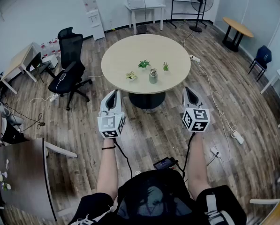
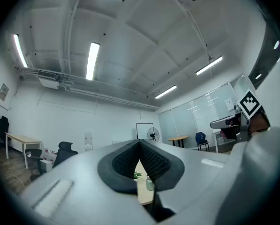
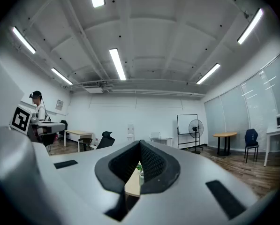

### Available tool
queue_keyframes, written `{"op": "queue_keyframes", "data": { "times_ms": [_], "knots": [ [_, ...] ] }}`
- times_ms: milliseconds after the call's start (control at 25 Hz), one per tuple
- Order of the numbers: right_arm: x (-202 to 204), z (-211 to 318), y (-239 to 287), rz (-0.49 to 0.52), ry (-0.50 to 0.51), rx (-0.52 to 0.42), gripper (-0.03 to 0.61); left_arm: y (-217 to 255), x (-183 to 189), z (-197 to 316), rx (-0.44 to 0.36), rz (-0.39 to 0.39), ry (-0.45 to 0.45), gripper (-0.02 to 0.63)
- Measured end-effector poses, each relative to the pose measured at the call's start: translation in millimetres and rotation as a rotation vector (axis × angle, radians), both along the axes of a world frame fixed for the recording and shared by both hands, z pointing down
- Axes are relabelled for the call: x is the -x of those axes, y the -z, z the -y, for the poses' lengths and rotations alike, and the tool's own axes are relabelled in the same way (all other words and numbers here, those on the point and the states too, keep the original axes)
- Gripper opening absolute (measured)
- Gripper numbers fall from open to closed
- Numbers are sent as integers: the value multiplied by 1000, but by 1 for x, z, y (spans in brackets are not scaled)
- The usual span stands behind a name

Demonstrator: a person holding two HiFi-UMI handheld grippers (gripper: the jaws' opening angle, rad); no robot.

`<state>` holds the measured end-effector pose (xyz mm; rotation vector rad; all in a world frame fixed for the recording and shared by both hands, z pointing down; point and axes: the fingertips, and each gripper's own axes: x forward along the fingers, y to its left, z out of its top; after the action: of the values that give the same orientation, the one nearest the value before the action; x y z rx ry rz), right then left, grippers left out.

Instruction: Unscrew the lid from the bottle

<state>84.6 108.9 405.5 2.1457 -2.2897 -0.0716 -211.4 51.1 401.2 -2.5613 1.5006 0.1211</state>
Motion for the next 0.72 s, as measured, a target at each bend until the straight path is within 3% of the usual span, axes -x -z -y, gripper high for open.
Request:
{"op": "queue_keyframes", "data": {
  "times_ms": [280, 720],
  "knots": [
    [12, 1, 1, 38, 11, -22, 3, -3, 12, 4, 12, -11, -3, 2],
    [35, -1, 4, 2, -25, -39, 3, -14, 25, 23, 26, -11, -46, 2]
  ]
}}
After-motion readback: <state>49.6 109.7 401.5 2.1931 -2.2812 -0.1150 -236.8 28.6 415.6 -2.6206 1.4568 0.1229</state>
